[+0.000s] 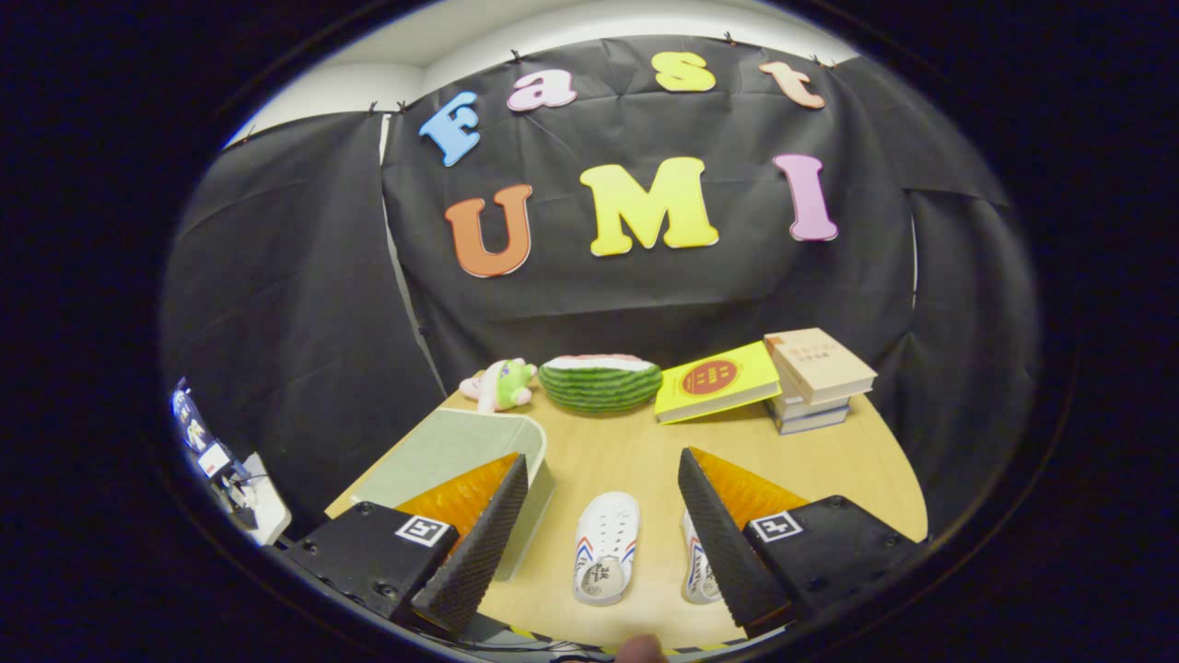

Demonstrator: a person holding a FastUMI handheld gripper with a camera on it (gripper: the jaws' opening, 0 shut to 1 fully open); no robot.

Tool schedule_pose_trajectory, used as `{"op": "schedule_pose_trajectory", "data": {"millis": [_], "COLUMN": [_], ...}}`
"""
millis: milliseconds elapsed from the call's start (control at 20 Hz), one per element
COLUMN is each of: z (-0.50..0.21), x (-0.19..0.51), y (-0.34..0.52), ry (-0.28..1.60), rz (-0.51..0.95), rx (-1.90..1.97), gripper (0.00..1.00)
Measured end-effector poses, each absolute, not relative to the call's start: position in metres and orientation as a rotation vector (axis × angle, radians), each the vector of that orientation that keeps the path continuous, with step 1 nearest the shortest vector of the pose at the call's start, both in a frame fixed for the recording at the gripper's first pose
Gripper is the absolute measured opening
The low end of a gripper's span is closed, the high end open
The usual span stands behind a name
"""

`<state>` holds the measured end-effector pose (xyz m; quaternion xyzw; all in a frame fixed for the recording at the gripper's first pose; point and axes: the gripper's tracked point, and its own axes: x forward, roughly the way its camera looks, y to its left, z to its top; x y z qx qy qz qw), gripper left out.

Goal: Open the storage box then place both shoes into the box .Put the left shoe in first, then the right shoe, with the right side of both shoes facing outward in a uniform manner.

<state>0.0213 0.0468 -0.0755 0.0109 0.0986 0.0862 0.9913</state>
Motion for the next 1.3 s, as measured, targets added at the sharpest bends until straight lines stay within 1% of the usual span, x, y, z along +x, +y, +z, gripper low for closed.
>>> {"op": "schedule_pose_trajectory", "data": {"millis": [150,300,500,650,850,1000,1100,1150,1300], "z": [-0.098,-0.136,-0.177,-0.195,-0.220,-0.232,-0.234,-0.236,-0.229], "x": [0.029,0.038,0.045,0.049,0.063,0.067,0.068,0.069,0.071], "y": [0.071,0.103,0.138,0.160,0.169,0.180,0.187,0.189,0.182], "ry": [0.267,0.392,0.497,0.588,0.688,0.749,0.783,0.808,0.838], "rz": [0.275,0.384,0.508,0.573,0.577,0.608,0.635,0.643,0.623], "rx": [0.053,0.114,0.173,0.257,0.366,0.423,0.471,0.509,0.594], "gripper": [1.00,1.00,1.00,1.00,1.00,0.99,0.97,0.91,0.80]}}
